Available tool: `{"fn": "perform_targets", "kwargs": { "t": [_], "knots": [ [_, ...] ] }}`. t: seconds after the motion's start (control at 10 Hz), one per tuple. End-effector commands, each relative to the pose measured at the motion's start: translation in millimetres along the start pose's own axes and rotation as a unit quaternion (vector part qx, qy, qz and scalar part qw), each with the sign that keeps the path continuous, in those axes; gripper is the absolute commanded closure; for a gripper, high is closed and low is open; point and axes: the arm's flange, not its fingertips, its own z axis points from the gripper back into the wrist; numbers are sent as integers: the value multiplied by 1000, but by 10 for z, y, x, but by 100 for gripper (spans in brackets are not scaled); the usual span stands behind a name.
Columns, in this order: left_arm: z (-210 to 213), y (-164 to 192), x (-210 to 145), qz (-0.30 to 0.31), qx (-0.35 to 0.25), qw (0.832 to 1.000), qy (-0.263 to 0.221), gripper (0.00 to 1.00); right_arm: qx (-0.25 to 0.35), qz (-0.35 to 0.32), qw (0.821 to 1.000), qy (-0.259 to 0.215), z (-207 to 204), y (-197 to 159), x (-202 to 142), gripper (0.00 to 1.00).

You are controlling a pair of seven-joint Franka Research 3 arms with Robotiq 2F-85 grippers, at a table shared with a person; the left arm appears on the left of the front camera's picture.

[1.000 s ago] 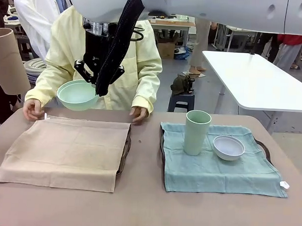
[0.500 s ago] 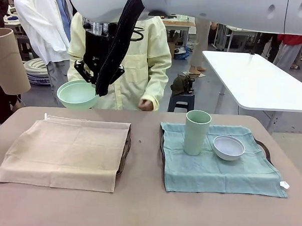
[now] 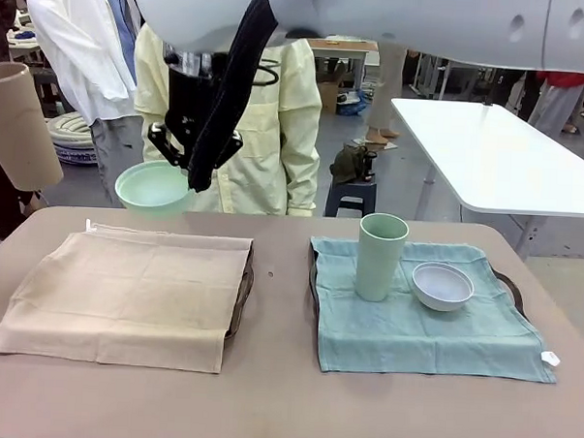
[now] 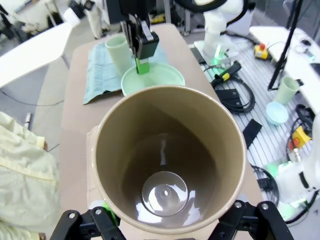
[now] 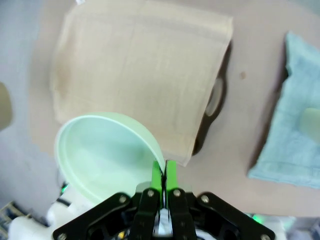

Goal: Set up a tray with a mat and arrange the tableware.
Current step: Place the Picnic Bowl and Reusable plastic cup back onto the Handle tray in front of the human's position.

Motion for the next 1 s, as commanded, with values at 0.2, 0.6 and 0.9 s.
{"fn": "perform_targets", "kwargs": {
  "t": [0.2,0.6,0.9],
  "knots": [
    [-579,60,-511,-40,3,999,6,14,-13,10,1000,-5,-595,-150,185,96],
    [-961,156,-852,-14,23,999,29,14,-25,15,1000,-4,-1087,-242,209,96],
    [-1143,255,-1011,18,29,999,12,14,-17,17,1000,-2,-1347,-335,214,96]
  ]
}}
